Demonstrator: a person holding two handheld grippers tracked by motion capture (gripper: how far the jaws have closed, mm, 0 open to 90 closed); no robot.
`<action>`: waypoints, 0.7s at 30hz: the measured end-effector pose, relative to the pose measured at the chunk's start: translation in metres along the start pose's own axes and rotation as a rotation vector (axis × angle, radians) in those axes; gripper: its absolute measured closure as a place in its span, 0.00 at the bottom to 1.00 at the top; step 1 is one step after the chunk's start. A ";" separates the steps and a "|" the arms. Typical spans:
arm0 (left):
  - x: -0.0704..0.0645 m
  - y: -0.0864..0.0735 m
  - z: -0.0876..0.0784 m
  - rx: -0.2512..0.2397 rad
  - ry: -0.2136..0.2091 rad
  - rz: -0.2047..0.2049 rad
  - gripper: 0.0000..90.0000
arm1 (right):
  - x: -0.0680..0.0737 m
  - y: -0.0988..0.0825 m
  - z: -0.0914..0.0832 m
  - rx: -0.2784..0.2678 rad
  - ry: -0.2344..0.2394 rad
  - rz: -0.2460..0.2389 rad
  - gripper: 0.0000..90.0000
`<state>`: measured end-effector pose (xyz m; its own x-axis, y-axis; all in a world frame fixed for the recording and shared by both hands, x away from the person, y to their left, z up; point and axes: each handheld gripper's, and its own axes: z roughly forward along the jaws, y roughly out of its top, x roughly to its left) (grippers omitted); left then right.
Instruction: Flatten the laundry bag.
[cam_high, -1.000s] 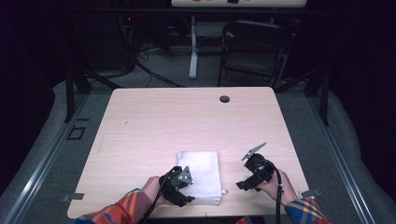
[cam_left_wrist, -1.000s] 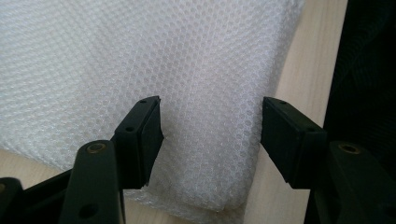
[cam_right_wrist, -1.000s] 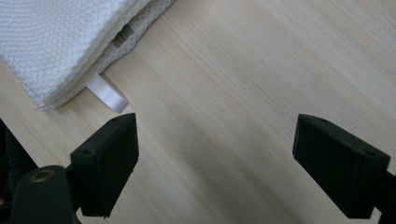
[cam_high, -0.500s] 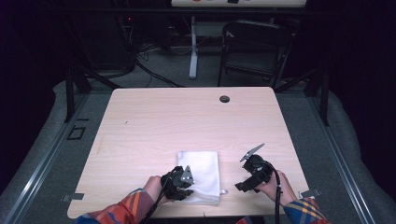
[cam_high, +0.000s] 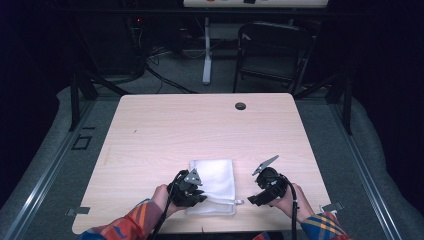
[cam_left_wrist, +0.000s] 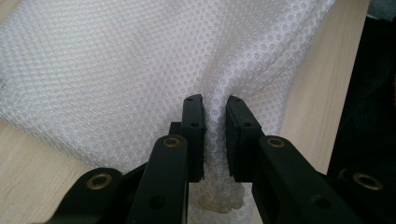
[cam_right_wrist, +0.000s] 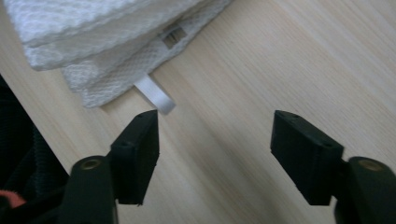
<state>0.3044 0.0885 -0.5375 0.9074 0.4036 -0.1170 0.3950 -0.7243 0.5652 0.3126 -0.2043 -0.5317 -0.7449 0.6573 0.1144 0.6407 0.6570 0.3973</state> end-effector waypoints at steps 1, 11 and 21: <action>0.001 0.000 -0.001 -0.013 0.002 -0.011 0.88 | 0.005 0.002 0.001 -0.010 0.007 -0.024 0.47; 0.005 0.001 -0.003 -0.022 0.001 -0.043 0.88 | 0.028 0.012 0.007 -0.066 0.046 -0.124 0.92; 0.008 0.000 -0.004 -0.034 0.005 -0.070 0.88 | 0.052 0.028 0.023 -0.090 0.081 -0.210 0.98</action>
<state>0.3117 0.0935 -0.5353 0.8769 0.4556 -0.1530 0.4524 -0.6750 0.5829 0.2958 -0.1430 -0.5357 -0.8750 0.4754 0.0918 0.4535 0.7382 0.4995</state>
